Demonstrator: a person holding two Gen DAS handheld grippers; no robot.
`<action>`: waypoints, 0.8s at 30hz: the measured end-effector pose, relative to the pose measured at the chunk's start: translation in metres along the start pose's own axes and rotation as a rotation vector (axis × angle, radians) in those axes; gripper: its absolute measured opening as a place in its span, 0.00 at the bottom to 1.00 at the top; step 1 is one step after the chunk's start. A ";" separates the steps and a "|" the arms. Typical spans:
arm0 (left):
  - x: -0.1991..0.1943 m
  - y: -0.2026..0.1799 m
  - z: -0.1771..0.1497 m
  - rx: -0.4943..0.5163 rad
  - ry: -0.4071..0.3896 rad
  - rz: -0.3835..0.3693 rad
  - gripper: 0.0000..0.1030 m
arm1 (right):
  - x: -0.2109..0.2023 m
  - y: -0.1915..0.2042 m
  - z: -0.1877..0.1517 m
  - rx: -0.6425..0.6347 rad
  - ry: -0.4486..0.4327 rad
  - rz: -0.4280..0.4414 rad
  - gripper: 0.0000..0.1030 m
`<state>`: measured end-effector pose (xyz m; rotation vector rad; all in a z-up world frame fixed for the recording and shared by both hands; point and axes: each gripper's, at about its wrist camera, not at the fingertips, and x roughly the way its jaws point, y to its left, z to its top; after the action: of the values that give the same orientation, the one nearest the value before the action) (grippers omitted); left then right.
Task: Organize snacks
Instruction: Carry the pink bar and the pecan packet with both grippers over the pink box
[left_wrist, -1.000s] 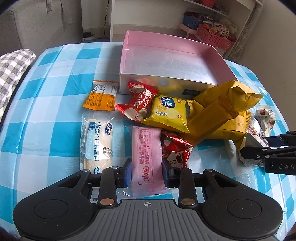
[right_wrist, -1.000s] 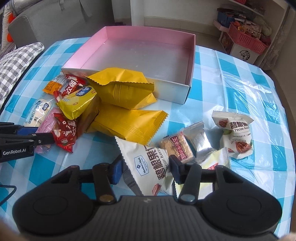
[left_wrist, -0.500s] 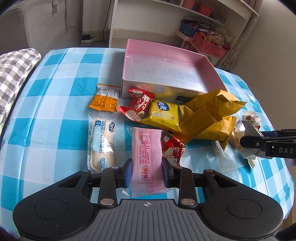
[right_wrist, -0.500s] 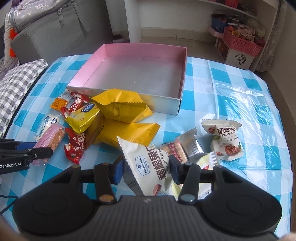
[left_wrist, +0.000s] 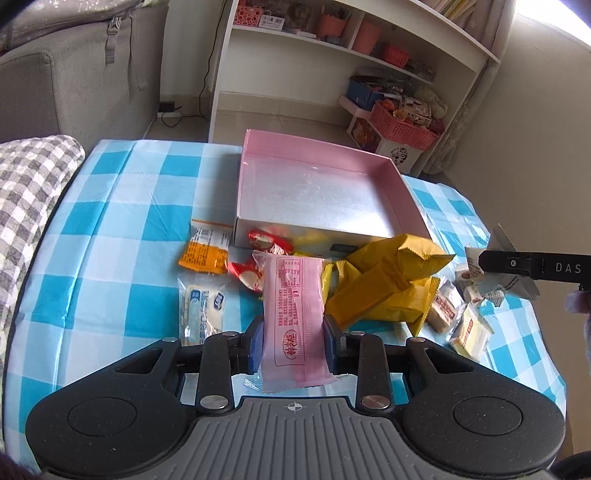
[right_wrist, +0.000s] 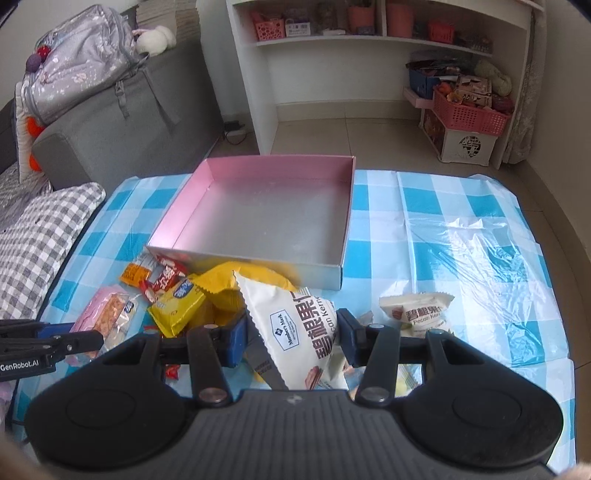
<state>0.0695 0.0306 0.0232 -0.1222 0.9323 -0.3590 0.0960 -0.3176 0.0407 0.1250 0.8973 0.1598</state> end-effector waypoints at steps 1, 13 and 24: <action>0.000 -0.001 0.004 0.001 -0.008 0.000 0.29 | 0.001 -0.003 0.004 0.019 -0.011 0.002 0.44; 0.050 -0.008 0.066 -0.002 -0.066 0.008 0.29 | 0.027 -0.021 0.047 0.149 -0.096 0.076 0.45; 0.111 -0.015 0.093 0.063 -0.115 0.012 0.29 | 0.076 -0.015 0.062 0.115 -0.092 0.121 0.45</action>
<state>0.2005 -0.0279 -0.0023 -0.0789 0.8076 -0.3665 0.1926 -0.3206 0.0179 0.2918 0.8070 0.2139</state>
